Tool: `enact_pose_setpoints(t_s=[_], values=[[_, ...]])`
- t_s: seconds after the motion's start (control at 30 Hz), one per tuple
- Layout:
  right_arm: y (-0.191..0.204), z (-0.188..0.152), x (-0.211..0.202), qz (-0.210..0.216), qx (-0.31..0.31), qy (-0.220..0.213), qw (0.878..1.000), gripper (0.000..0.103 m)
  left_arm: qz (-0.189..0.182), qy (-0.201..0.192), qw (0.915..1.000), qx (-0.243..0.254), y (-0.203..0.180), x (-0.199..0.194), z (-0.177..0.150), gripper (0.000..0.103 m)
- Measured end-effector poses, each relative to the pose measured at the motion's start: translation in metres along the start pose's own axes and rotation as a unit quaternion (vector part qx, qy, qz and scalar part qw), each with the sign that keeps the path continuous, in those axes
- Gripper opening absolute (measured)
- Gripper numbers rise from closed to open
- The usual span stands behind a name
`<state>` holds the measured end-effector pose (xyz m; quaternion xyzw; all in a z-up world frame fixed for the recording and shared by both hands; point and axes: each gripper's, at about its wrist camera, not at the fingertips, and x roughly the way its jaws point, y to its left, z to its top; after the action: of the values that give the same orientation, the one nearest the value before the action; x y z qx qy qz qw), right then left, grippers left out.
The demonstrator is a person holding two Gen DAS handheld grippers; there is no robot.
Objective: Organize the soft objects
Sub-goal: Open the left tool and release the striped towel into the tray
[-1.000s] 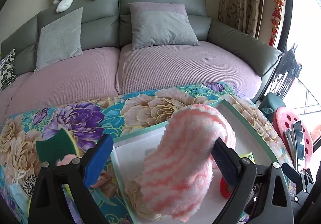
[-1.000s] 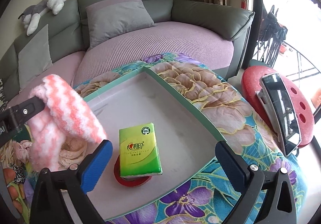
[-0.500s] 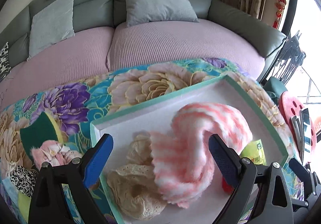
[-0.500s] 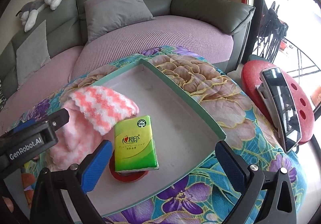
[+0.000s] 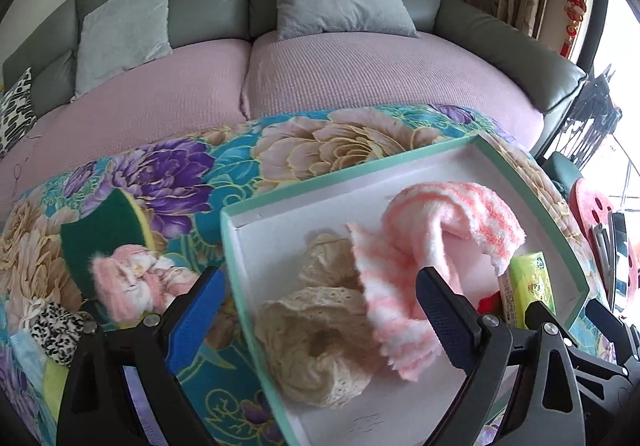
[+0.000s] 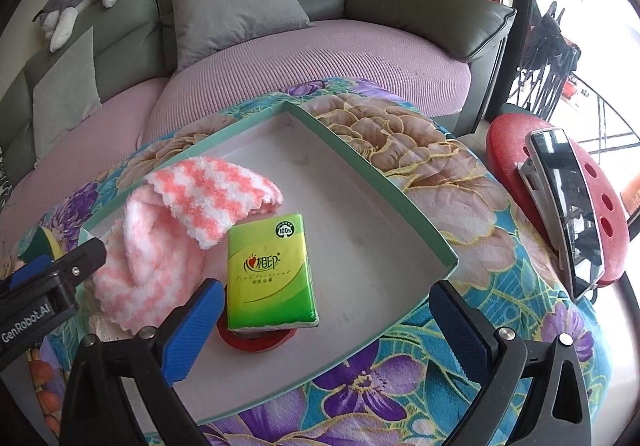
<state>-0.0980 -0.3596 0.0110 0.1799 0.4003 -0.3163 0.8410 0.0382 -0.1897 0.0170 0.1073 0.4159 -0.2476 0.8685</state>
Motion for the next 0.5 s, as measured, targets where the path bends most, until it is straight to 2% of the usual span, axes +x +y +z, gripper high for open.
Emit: enact_pose_setpoints(t_s=[0.27,0.5], values=[[0.001,-0.003,-0.003,0.003,-0.007,0.006,1.0,0.103,0.035,-0.011,0.9986,-0.037,0.038,-0.022,-0.005,0.096],[0.016,-0.006,-0.013,0.013,-0.03,0.01,0.999,0.103,0.082,-0.019,0.9933,-0.08,0.081,-0.044,-0.019,0.096]])
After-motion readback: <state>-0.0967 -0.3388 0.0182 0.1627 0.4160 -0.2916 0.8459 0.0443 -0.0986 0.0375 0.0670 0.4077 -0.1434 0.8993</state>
